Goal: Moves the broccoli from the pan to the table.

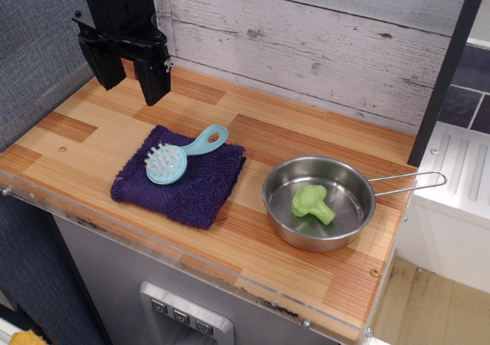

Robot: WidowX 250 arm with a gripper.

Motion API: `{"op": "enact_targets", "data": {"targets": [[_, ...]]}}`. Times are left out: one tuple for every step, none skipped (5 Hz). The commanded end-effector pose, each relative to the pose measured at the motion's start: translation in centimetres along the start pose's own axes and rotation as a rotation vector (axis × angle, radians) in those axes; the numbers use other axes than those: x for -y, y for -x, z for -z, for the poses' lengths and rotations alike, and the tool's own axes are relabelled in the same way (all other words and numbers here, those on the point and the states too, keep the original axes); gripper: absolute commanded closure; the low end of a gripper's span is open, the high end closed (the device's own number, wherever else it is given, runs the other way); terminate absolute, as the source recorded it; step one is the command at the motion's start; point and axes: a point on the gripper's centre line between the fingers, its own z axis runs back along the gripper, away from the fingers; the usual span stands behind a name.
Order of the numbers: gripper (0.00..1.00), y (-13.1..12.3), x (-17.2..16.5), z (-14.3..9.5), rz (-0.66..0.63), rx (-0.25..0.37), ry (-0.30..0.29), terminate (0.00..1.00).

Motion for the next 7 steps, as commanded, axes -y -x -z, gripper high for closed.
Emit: {"op": "enact_targets", "data": {"targets": [[0.00, 0.0, 0.0, 0.0, 0.000, 0.000, 0.000, 0.00], [0.00, -0.2, 3.3, 0.7, 0.087, -0.003, -0.004, 0.00], [0.00, -0.7, 7.4, 1.0, 0.210, 0.018, 0.003, 0.00], [0.00, -1.0, 11.7, 1.1, 0.358, 0.035, 0.019, 0.00], [0.00, -0.7, 15.4, 2.0, 0.582, 0.052, 0.053, 0.00], [0.00, -0.3, 17.2, 2.9, 0.684, 0.051, 0.049, 0.00], [0.00, -0.1, 17.8, 4.4, 0.716, 0.037, 0.090, 0.00]]}}
